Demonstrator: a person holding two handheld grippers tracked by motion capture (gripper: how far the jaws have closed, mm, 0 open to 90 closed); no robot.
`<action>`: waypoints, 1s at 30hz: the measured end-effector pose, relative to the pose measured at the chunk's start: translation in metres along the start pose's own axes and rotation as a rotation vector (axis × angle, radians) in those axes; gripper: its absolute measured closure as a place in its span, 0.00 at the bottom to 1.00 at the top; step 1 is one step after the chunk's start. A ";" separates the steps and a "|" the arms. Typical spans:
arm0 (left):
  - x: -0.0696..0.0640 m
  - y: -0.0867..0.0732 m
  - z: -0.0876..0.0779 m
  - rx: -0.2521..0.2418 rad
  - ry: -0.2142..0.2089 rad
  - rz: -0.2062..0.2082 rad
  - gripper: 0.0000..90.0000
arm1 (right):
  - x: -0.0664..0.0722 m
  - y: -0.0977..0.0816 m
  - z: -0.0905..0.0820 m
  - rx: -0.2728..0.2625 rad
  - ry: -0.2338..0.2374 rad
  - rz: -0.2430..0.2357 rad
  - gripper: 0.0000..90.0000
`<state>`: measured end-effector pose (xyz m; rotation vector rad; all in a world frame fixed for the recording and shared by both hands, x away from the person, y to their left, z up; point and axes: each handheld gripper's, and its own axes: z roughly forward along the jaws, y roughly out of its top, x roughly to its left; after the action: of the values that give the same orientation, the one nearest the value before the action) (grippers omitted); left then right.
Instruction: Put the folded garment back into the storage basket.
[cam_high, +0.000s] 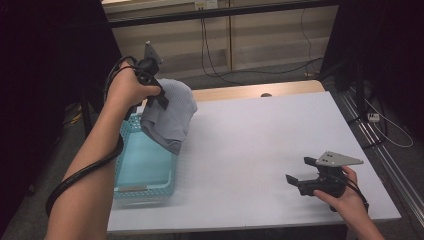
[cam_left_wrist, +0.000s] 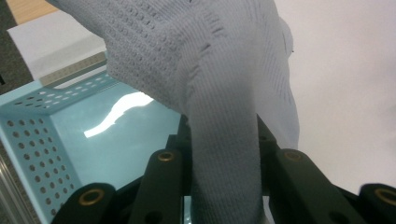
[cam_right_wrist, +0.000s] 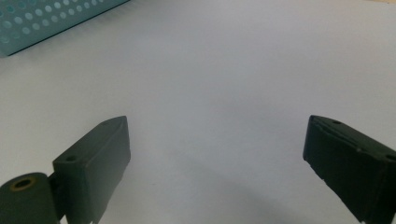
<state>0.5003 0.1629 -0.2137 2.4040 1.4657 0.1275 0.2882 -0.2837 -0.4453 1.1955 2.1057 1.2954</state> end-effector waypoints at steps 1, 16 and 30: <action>0.002 -0.001 -0.001 -0.004 0.009 -0.003 0.81 | 0.000 0.000 0.000 0.000 0.000 0.000 0.08; 0.026 -0.017 0.003 -0.015 0.021 -0.053 0.81 | 0.000 0.001 -0.001 -0.003 -0.005 -0.002 0.08; 0.049 -0.030 0.019 -0.010 0.040 -0.098 0.81 | 0.003 0.001 0.001 0.002 -0.009 -0.010 0.09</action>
<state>0.5024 0.2142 -0.2459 2.3292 1.5939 0.1601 0.2877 -0.2800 -0.4450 1.1879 2.1041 1.2814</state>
